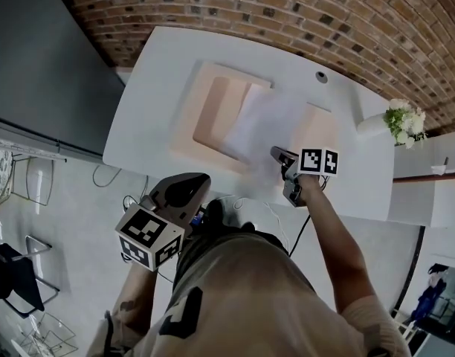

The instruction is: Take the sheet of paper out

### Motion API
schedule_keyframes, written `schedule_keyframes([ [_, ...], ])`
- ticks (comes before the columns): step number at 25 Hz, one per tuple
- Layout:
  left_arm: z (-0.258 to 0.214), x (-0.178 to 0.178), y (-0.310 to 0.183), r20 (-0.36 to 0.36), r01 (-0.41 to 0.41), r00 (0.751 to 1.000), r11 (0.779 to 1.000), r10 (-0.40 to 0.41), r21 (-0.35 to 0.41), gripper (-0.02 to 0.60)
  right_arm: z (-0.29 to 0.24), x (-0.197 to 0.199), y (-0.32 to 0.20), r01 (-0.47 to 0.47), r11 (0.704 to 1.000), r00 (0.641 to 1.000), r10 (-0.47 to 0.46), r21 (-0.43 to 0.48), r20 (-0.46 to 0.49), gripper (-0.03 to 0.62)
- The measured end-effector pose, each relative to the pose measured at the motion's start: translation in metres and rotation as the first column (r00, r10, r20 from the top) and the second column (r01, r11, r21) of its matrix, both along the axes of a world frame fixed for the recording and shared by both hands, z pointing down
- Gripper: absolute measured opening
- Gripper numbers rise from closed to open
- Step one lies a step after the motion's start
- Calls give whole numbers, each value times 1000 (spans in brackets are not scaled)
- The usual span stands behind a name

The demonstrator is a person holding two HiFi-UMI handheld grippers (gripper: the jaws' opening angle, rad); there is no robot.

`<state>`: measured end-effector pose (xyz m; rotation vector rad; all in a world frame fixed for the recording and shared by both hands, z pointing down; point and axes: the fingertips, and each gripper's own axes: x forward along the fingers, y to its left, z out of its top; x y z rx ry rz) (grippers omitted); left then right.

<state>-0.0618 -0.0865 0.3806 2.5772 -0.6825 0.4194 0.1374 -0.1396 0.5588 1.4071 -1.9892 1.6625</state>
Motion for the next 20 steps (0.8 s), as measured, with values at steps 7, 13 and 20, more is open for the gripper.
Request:
schedule_keyframes([
  [7,-7,34,15,12,-20,1000,1000,20,22,14,-11,28,15,20,999,1000,-19,39,-8,25],
  [13,-10,54,31,33,-30,999,999,29,25,14,-24,39,24,47,996,999,-47,78,-4,25],
  [20,-17,72,45,43,-48,998,998,46,41,14,-38,48,41,58,991,998,-60,123,18,25],
])
